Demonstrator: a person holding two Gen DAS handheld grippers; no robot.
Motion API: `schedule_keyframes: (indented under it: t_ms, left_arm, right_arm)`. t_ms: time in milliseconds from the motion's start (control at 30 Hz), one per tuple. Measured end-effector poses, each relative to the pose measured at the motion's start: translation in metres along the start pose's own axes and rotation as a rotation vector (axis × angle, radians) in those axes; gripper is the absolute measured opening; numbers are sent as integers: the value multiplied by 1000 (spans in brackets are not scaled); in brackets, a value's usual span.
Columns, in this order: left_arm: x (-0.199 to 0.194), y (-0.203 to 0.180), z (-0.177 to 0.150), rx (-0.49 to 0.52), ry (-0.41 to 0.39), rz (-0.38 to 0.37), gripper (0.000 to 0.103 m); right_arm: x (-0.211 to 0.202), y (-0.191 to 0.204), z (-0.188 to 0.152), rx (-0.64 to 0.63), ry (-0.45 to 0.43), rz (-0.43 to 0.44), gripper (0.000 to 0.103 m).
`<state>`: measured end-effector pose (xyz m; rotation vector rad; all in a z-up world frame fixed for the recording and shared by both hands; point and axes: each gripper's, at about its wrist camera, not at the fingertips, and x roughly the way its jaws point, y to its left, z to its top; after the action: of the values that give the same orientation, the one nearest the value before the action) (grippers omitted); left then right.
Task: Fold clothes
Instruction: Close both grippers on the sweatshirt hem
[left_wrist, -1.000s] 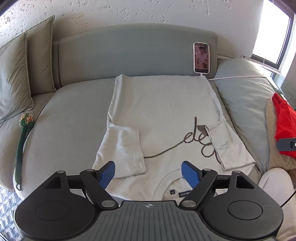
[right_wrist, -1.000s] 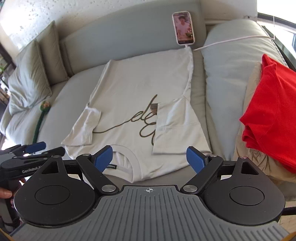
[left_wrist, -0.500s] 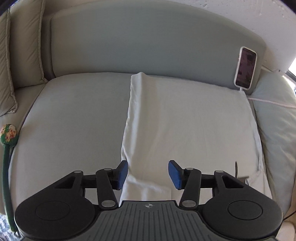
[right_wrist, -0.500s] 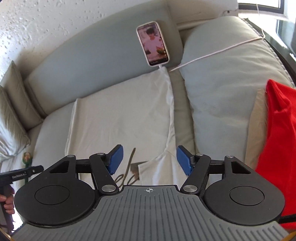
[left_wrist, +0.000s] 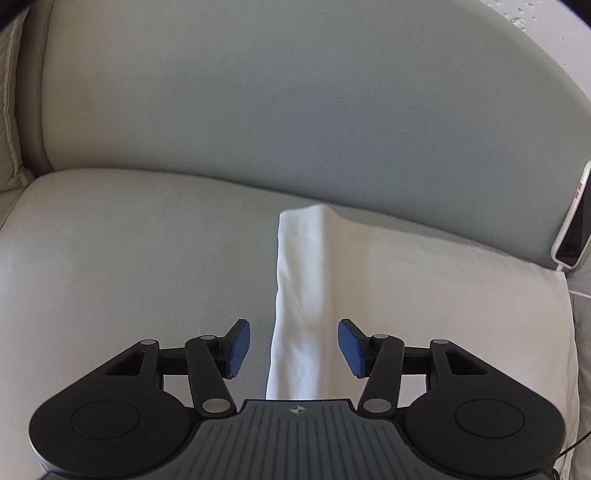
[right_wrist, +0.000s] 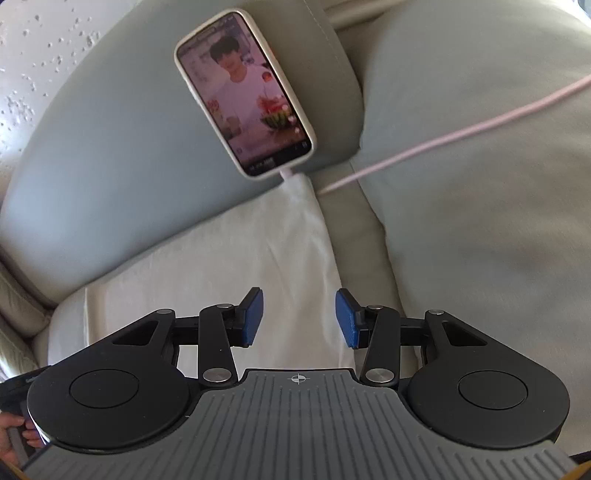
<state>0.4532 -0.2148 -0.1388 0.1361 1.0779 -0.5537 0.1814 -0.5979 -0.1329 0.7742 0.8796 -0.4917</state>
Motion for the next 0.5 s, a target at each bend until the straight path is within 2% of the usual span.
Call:
schedule_keyframes:
  t_ms: [67,167,267,300,433,467,500]
  left_arm:
    - [15,1,6,-17,-15,0,51]
    - [30,4,10,-41,-47,-10,49]
    - [35,6,16,-26,-76,-36,48]
    - [36,3,17,-7,-82,-37,45]
    - [37,-15,22,102,-92,-20,26]
    - [37,-17,24,122,-94,-14,12]
    - [35,-21,24,138,-95,-6,10]
  right_arm:
    - [18,2,13,-24,-47,-20,47]
    - [47,-6,29,30,-52,-55,47]
    - [67,-18,37,83,-47,-23,38]
    - [72,-21,39,94,-49,-4,33]
    - [79,-21,45,84,-80,66,28]
    - [82,-18,46,66,-72,70,25]
    - [85,-13,47,43,-62,55,15]
